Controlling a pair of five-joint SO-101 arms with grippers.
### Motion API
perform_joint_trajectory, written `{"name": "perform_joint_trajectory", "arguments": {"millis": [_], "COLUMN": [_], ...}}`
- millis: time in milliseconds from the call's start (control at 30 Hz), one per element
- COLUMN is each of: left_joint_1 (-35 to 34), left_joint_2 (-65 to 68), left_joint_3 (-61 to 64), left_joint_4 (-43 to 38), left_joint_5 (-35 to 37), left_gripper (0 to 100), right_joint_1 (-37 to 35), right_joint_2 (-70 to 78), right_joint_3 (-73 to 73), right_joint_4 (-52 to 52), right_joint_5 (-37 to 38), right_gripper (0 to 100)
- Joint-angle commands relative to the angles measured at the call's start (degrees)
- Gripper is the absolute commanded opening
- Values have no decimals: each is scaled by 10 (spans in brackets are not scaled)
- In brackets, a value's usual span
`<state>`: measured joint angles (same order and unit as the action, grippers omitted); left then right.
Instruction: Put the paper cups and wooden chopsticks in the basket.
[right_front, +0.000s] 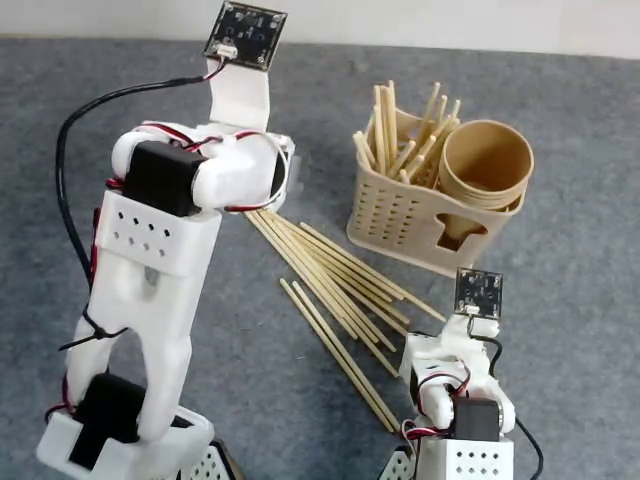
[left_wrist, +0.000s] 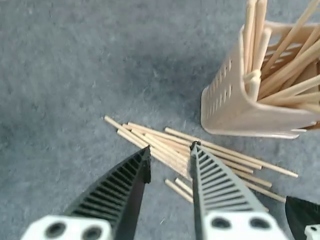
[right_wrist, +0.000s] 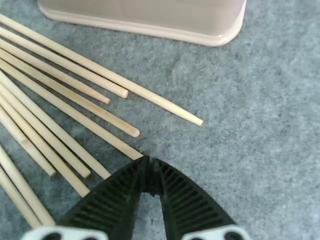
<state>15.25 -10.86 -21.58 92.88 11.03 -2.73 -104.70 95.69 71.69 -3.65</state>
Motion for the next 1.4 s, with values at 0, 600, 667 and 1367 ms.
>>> {"name": "perform_joint_trajectory", "arguments": {"millis": [0, 600, 667, 1367], "left_joint_1": [-10, -9, -9, 54], "left_joint_2": [-6, -255, -291, -338], "left_joint_3": [-25, 283, 355, 706], "left_joint_4": [20, -42, -81, -279], "left_joint_5": [7, 3, -2, 1], "left_gripper": [140, 90, 117, 159], "right_joint_1": [5, 5, 5, 5], "right_joint_2": [-7, -7, -7, -7], "right_joint_3": [76, 76, 76, 76], "right_joint_4": [2, 2, 2, 2], "right_joint_5": [0, 0, 0, 0], "right_gripper": [5, 5, 5, 5]}}
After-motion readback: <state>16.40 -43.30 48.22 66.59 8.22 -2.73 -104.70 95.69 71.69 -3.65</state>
